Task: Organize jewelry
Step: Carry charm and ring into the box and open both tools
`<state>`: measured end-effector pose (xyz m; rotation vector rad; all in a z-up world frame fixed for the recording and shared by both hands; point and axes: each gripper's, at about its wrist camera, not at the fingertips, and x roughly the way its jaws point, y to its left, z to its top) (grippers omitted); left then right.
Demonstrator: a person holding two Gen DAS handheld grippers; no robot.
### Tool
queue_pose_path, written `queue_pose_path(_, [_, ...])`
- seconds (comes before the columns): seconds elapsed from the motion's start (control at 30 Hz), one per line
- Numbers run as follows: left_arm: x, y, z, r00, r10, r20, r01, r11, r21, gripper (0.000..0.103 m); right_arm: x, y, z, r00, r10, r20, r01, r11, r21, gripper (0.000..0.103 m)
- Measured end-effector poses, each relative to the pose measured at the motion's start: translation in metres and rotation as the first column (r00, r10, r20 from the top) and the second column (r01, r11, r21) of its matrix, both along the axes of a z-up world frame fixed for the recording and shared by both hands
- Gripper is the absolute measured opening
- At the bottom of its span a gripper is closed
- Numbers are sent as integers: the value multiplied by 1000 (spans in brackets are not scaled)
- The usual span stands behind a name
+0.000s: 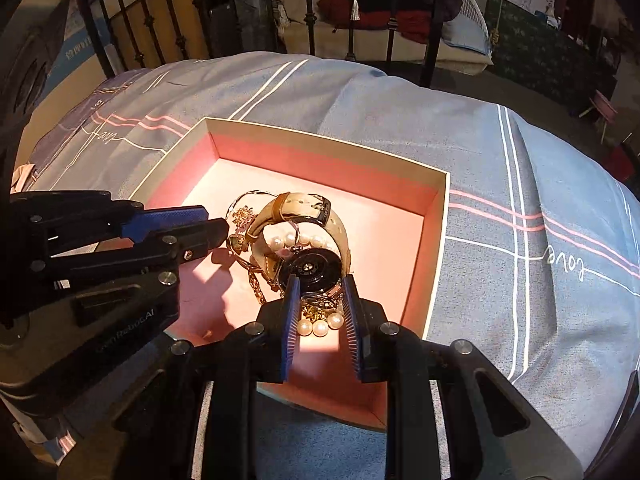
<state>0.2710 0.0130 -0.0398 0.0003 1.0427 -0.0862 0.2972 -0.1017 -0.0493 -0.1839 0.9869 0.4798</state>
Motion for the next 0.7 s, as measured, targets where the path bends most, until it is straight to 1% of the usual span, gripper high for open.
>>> queue_pose_path(0.2, [4,-3,-8,1000,5,-10,-4,1000,8,15,-1,-1,-3,1000,0,2,0,1000,20,23])
queue_pose_path(0.53, [3,-4,-8,1000,8,-1,-8,1000,22,15,-6,-4,0,1000,0,14,0,999,33,23])
queue_pose_path(0.7, [3,-1,-9,1000,27,-5,-27,999,24,28,-11,-6,2,1000,0,21,-1,999,39,23])
